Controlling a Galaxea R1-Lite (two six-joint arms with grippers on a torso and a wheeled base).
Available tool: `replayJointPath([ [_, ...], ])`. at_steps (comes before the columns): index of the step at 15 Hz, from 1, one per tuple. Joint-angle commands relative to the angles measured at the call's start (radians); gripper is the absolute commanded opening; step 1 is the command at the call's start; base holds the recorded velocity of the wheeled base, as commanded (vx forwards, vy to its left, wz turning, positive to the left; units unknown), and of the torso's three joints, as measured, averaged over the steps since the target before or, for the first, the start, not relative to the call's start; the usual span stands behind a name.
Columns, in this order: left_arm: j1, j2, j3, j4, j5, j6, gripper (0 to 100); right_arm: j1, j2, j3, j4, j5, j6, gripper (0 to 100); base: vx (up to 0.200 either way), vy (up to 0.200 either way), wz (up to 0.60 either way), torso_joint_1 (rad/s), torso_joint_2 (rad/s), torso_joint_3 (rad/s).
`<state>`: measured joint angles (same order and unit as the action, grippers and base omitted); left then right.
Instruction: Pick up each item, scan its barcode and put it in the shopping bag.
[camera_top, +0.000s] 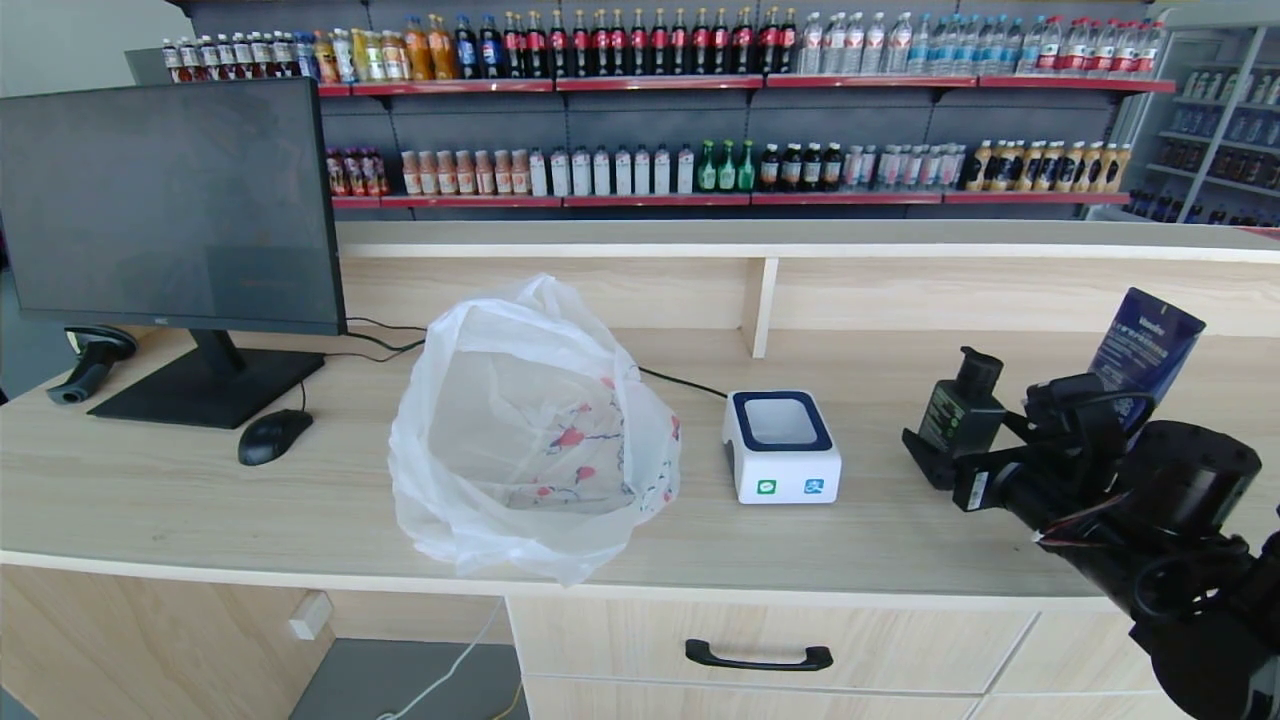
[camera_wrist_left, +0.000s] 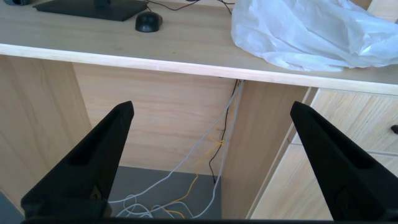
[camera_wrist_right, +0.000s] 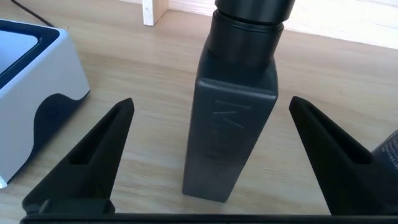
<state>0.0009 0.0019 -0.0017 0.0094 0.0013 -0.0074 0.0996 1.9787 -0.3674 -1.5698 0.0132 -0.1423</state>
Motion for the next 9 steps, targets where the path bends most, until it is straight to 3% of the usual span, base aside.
replayJointPath([
  [1,0.001,0.000,0.000,0.000,0.000,0.000,100,-0.027,0.037,-0.039,-0.001,0.001,-0.002,100,0.000,0.000,0.00,0.000,0.00,0.000],
  [9,0.001,0.000,0.000,0.000,0.000,0.000,100,-0.032,0.088,-0.120,-0.001,0.001,0.001,100,0.000,0.000,0.00,0.000,0.00,0.000],
])
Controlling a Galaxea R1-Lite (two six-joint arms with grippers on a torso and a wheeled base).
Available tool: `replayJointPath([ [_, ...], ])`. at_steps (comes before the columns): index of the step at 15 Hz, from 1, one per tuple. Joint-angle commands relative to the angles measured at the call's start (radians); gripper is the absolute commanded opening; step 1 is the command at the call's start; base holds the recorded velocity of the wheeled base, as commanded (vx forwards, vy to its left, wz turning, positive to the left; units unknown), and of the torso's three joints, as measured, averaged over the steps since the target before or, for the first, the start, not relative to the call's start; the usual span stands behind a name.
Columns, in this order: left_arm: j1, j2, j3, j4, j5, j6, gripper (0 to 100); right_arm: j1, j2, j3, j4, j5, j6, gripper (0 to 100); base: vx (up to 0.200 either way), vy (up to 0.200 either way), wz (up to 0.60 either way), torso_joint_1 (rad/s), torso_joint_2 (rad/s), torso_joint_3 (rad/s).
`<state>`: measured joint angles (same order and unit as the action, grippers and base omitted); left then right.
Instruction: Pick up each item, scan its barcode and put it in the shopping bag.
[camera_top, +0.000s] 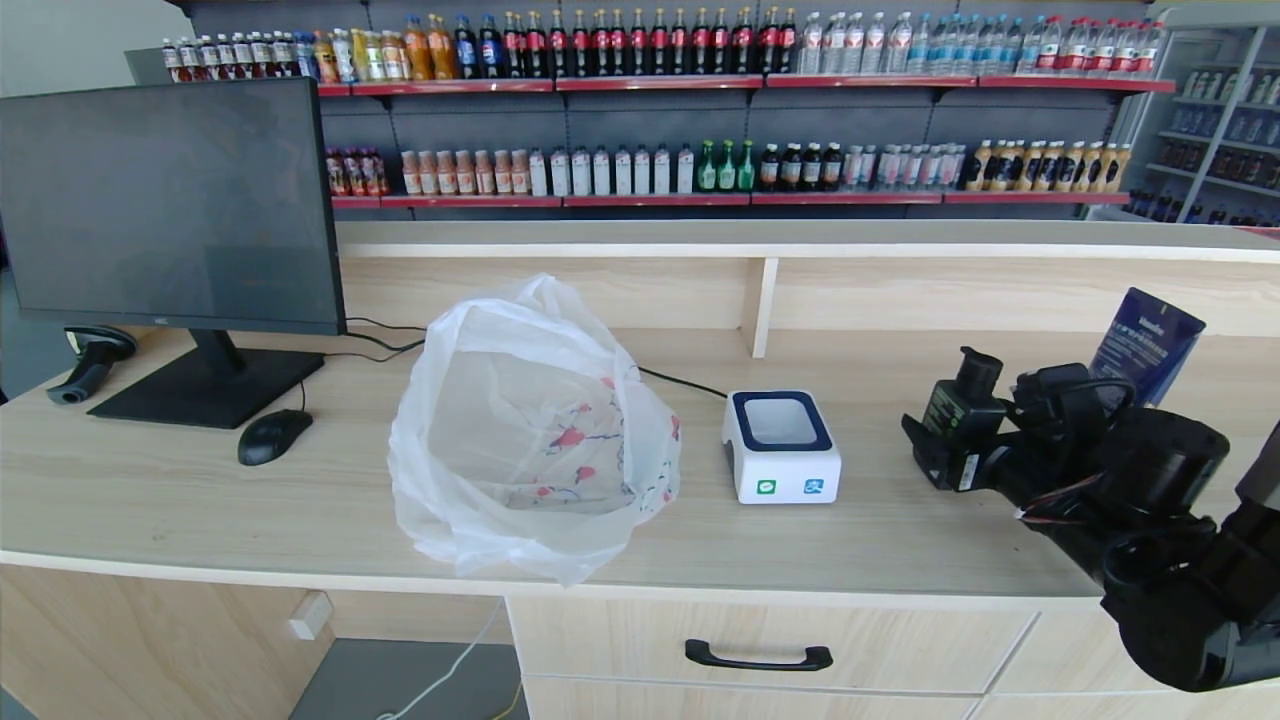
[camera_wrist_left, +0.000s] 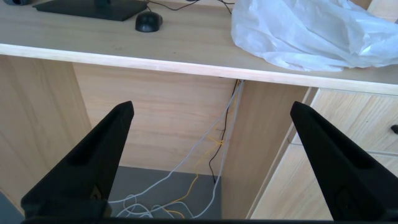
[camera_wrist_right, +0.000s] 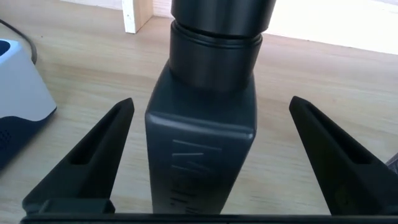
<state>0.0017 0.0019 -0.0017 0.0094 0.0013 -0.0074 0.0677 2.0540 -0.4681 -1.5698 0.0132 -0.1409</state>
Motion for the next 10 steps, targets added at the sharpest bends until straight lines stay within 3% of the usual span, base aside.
replayJointPath([
  [1,0.000,0.000,0.000,0.000,0.000,0.000,100,0.000,0.014,-0.020,-0.001,0.001,0.000,100,0.000,0.000,0.00,0.000,0.00,0.000],
  [5,0.000,0.000,0.000,0.000,0.000,0.000,100,0.001,0.015,-0.020,-0.001,0.001,0.000,100,0.000,0.000,0.00,0.000,0.00,0.000],
  [6,0.000,0.000,0.000,0.000,0.000,0.000,100,0.001,0.015,-0.014,-0.001,0.001,0.000,0,0.000,0.000,0.00,0.000,0.00,0.000],
  [10,0.000,0.000,0.000,0.000,0.000,0.000,100,0.001,0.014,-0.015,-0.001,0.001,0.000,0,0.000,0.000,0.00,0.000,0.00,0.000],
])
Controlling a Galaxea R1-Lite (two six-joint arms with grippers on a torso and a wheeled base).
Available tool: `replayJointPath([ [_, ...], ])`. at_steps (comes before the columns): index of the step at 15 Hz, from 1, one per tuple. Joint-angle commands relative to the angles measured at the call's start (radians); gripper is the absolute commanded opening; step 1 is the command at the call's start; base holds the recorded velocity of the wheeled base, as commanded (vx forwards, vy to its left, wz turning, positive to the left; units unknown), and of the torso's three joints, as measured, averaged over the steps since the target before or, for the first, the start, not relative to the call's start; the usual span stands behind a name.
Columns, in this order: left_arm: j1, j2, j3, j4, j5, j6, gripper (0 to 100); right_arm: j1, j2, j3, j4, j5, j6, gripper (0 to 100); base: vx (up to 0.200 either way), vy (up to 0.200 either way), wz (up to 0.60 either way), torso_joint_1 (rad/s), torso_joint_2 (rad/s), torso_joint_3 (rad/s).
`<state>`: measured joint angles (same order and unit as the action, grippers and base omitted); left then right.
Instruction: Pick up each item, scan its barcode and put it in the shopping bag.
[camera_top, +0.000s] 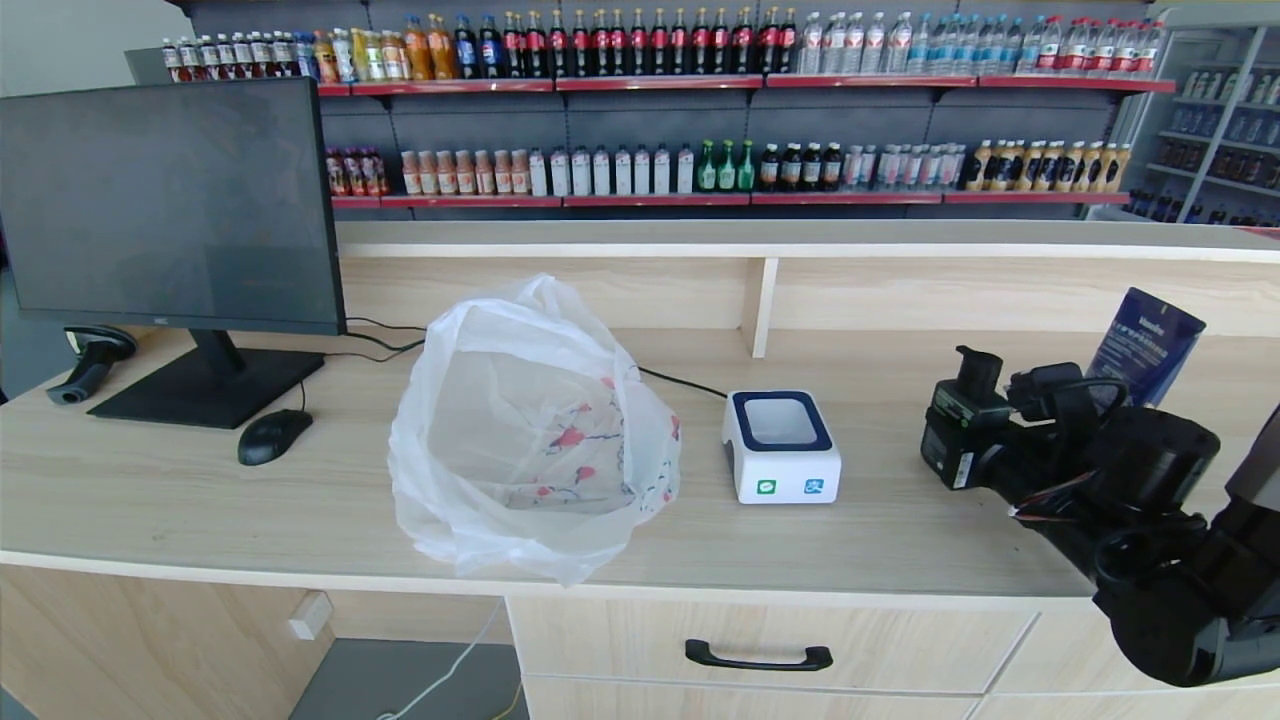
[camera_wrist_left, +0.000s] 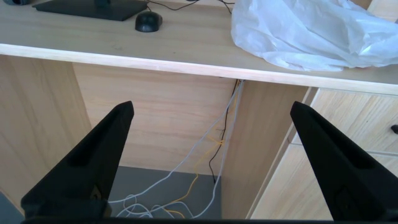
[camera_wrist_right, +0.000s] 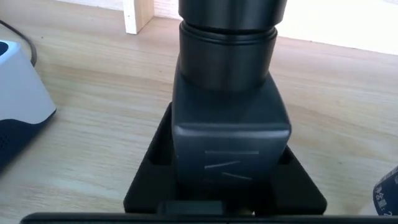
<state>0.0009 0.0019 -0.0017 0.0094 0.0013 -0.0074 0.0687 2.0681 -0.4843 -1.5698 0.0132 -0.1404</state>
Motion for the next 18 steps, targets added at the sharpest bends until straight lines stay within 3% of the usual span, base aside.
replayJointPath([
  [1,0.001,0.000,0.000,0.000,0.000,0.000,100,0.000,-0.003,0.003,-0.001,0.001,-0.001,0,0.000,0.000,0.00,0.000,0.00,0.000],
  [10,0.001,0.000,0.000,0.000,0.000,0.000,100,0.017,-0.155,0.061,-0.001,0.001,-0.001,0,0.000,0.000,0.00,0.000,0.00,0.000],
  [18,0.001,0.000,0.000,0.000,0.000,0.000,100,0.089,-0.430,0.242,-0.001,0.001,-0.001,0,0.000,0.000,0.00,0.000,0.00,0.000],
])
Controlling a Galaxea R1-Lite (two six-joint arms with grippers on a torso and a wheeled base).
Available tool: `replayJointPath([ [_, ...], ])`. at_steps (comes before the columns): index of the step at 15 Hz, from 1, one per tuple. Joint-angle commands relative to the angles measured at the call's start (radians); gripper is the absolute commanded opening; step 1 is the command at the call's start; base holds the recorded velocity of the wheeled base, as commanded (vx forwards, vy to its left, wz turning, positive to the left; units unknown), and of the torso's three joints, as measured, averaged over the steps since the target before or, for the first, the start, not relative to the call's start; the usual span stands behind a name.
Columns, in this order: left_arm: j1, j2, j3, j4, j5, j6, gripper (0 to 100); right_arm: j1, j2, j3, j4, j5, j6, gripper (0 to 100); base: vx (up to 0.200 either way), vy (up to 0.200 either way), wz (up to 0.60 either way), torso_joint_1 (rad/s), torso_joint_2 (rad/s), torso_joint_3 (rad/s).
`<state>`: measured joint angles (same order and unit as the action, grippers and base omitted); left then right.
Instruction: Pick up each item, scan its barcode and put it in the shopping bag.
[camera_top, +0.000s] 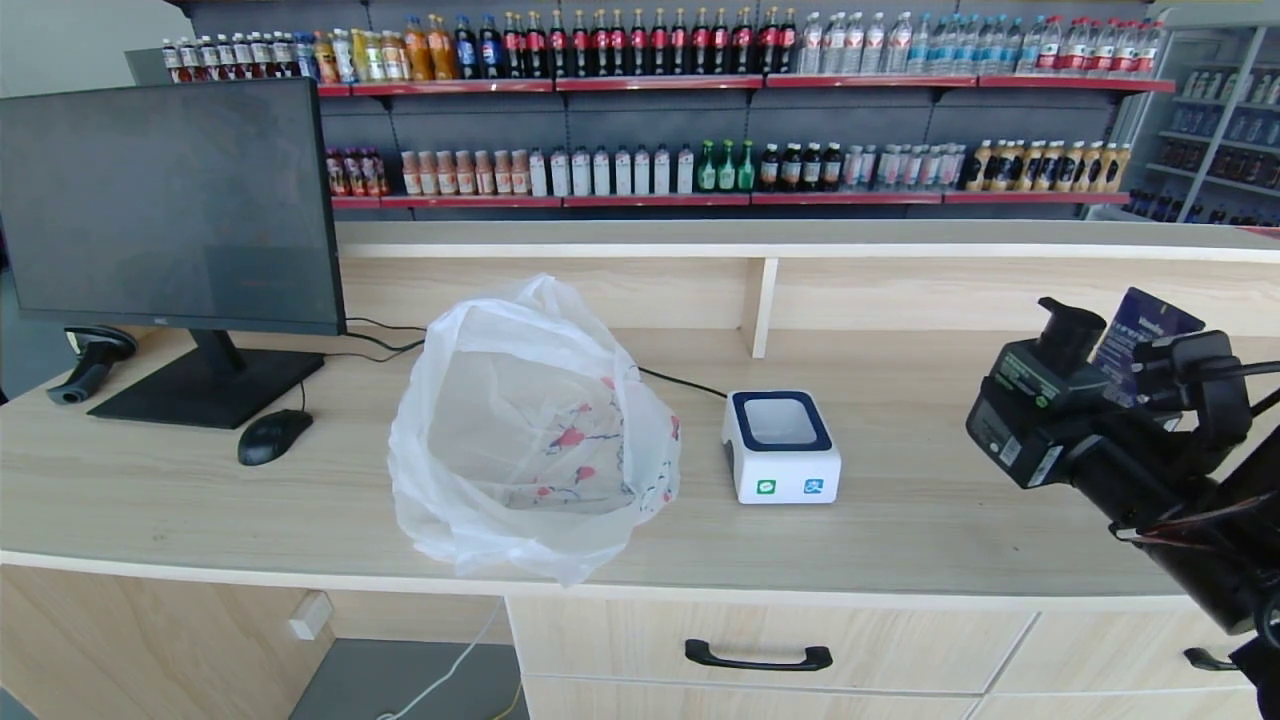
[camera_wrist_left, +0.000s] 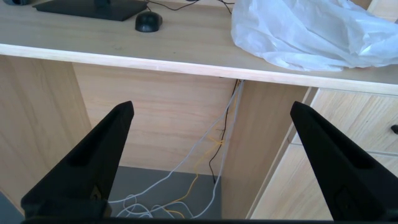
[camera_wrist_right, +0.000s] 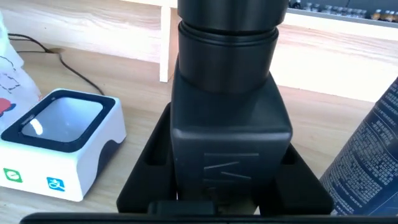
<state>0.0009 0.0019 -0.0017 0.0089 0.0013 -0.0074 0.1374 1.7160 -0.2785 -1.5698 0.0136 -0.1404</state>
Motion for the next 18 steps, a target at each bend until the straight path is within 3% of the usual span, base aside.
replayJointPath([
  [1,0.001,0.000,0.000,0.000,0.000,0.000,100,0.025,-0.122,0.062,-0.001,0.000,-0.001,0,0.000,0.000,0.00,0.000,0.00,0.000],
  [11,0.001,0.000,0.000,0.000,0.000,0.000,100,0.237,-0.230,0.082,-0.001,0.002,0.005,0,0.000,0.000,0.00,0.000,0.00,0.000],
  [16,0.001,0.000,0.000,0.000,0.000,0.000,100,0.479,-0.203,0.028,-0.001,0.003,0.087,0,0.000,0.000,0.00,0.000,0.00,0.000],
  [18,0.001,0.000,0.000,0.000,0.000,0.000,100,0.505,-0.174,0.018,-0.001,0.005,0.097,0,0.000,0.000,0.00,0.000,0.00,0.000],
])
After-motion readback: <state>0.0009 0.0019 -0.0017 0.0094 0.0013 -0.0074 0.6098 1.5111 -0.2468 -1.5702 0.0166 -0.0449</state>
